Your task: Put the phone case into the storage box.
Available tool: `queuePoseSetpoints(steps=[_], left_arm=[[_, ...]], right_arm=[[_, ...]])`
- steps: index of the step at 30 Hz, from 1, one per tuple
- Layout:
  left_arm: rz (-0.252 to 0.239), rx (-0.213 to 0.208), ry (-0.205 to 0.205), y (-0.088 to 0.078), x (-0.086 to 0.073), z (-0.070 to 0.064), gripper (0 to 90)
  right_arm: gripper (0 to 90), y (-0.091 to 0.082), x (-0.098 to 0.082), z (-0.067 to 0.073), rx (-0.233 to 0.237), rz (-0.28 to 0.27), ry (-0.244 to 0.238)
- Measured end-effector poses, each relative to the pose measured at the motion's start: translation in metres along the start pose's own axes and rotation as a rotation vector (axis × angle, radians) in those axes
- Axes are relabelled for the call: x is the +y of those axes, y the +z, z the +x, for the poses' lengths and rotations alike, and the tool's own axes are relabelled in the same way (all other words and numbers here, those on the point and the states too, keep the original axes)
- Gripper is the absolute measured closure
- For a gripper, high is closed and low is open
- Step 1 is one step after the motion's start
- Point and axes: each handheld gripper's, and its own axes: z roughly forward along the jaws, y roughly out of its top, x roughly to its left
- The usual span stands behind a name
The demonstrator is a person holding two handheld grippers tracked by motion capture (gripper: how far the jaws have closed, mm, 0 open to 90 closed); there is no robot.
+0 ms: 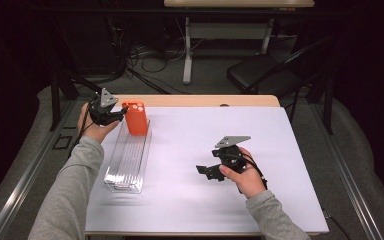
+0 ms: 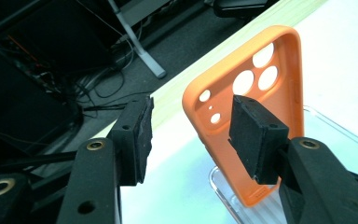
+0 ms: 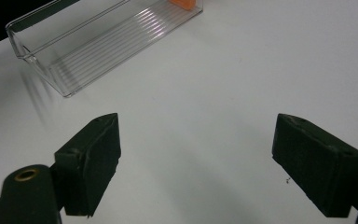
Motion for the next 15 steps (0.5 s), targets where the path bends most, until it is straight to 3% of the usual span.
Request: queuePoseSetpoints(steps=[3,5,9,11,15], left_arm=[[-0.014,0.011,-0.014,-0.003,0.0,0.003,48.7],[-0.021,0.008,-0.051,-0.005,0.0,0.005,48.5],[0.007,0.024,-0.093,-0.009,0.0,0.01,48.5],[0.013,0.031,-0.125,-0.01,-0.001,0.011,44.1],[0.003,0.003,-0.176,-0.015,-0.001,0.014,37.8]], right_arm=[[15.1,0.0,-0.001,-0.001,-0.001,-0.002,0.002],[15.1,-0.002,-0.002,-0.001,-0.005,0.001,0.007],[15.1,-0.004,-0.002,-0.002,-0.012,-0.006,0.012],[15.1,-0.005,-0.002,-0.003,-0.015,-0.01,0.016],[15.1,-0.005,-0.002,-0.003,-0.016,-0.019,0.013]])
